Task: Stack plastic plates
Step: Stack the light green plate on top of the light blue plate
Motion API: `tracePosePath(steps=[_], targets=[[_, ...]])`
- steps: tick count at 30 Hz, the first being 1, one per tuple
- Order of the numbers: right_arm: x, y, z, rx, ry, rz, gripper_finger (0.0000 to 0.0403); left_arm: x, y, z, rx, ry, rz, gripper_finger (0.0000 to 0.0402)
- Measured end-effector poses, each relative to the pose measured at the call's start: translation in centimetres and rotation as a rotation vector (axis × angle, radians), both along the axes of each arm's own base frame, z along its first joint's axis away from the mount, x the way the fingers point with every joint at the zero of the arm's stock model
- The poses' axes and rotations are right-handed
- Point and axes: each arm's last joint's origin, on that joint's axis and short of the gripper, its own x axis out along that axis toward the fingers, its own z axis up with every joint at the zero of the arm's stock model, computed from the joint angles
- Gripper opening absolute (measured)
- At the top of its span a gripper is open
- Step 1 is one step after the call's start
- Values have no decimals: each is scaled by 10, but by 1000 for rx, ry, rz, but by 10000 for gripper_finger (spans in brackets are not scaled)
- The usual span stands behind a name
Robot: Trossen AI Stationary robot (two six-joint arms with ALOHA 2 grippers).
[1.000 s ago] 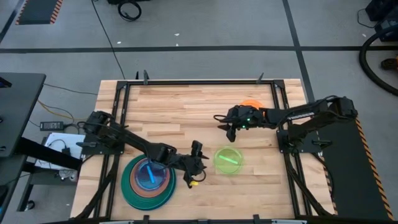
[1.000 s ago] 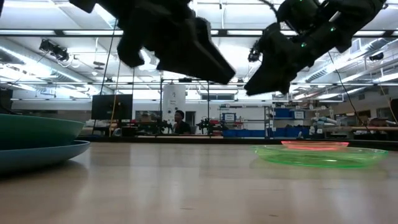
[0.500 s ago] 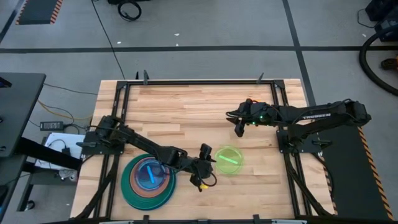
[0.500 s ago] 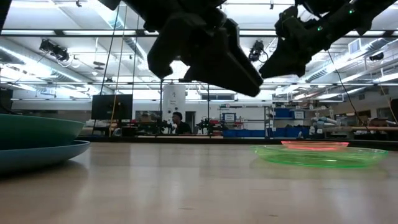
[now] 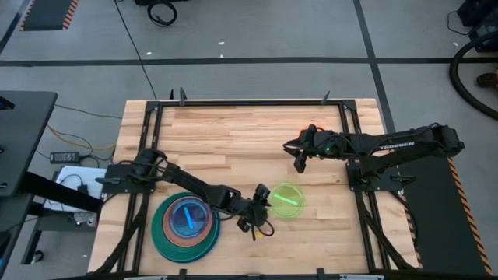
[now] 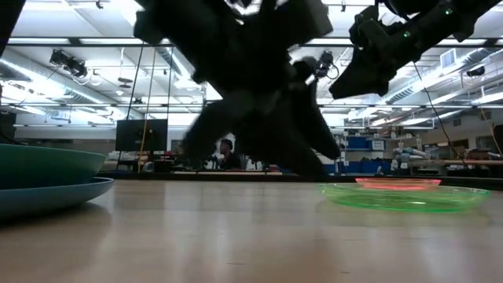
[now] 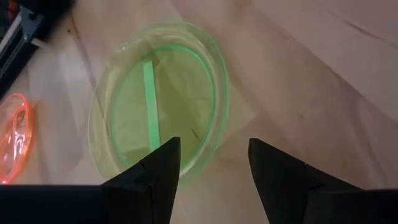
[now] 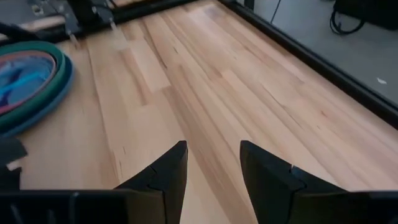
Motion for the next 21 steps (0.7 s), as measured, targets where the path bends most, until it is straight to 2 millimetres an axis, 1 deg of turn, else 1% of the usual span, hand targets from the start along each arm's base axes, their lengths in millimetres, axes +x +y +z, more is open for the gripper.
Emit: tracePosePath(steps=[4,5,13,16,21], targets=[[1,1,-2,4,9,-3,158,3,8,-10,9,25,21,196],[1,1,-2,4,10,-2,158,6,10,-11,5,10,27,196],[2,1,-2,5,7,-2,158,10,22,-20,-3,33,26,192],[2,1,-2,5,6,-2,158,13,26,-23,-20,39,21,173],[2,1,-2,5,5,-1,158,11,26,-24,11,57,-2,125]])
